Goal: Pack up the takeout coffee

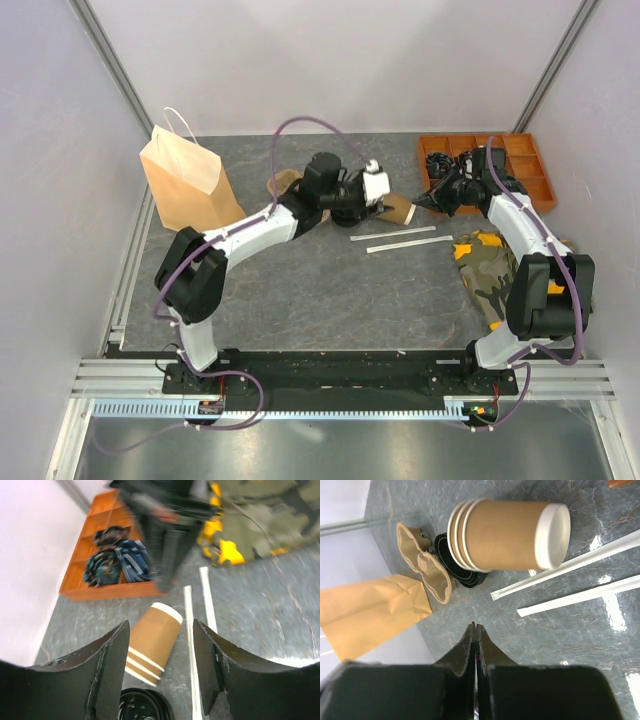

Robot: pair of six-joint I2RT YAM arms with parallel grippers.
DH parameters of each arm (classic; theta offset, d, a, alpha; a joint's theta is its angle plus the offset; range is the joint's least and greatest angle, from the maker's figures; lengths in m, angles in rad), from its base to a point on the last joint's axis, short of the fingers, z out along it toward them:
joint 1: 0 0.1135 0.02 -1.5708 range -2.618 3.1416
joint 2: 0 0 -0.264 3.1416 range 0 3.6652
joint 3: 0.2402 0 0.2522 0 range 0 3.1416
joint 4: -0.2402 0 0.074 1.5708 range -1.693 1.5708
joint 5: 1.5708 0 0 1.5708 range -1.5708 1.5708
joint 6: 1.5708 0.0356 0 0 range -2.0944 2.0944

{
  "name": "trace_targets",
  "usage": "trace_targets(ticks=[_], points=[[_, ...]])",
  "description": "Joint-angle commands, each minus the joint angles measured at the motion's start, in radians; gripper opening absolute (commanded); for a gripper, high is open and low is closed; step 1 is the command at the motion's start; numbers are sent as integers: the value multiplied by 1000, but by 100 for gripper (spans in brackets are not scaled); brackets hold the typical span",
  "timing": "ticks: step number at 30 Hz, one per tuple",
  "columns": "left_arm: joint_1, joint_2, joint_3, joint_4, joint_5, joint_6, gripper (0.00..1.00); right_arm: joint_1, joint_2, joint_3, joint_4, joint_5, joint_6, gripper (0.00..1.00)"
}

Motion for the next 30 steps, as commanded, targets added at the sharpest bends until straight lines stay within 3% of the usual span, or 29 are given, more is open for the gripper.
trace_targets(ticks=[1, 5, 13, 17, 30], points=[[58, 117, 162, -196, 20, -273, 60, 7, -24, 21, 15, -4, -85, 0], [135, 198, 308, -239, 72, -508, 55, 10, -2, 54, -8, 45, -154, 0], [191, 345, 473, -284, 89, -809, 50, 20, 137, 159, 49, 97, -205, 4], [205, 465, 598, -291, 80, -861, 51, 20, 199, 203, 99, 129, -225, 13], [216, 680, 816, -270, -8, -854, 62, 64, 343, 288, 155, 278, -257, 17]])
